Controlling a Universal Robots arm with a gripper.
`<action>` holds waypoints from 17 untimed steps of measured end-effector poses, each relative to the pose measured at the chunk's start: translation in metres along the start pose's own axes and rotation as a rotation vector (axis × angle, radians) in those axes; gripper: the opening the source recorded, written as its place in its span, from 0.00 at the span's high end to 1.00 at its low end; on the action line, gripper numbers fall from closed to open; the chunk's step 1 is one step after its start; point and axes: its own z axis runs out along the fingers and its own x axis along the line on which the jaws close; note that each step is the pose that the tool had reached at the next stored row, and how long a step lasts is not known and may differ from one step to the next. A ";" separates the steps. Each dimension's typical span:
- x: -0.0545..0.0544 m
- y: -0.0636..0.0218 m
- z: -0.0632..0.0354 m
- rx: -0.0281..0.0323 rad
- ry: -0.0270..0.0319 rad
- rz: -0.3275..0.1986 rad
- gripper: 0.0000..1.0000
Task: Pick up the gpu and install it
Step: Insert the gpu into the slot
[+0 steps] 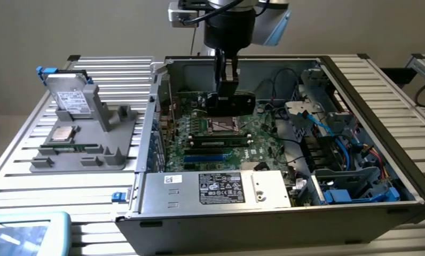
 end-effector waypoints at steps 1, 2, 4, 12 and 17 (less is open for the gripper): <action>0.000 0.0000 -0.0001 -0.0001 0.0002 0.000 0.73; 0.000 0.0000 0.0000 0.0000 0.0002 0.000 0.73; 0.000 0.0000 0.0001 -0.0001 0.0002 0.000 0.73; 0.001 0.0001 0.0027 -0.0021 0.0003 0.000 0.73; 0.001 0.0008 0.0058 -0.0025 0.0003 0.000 0.73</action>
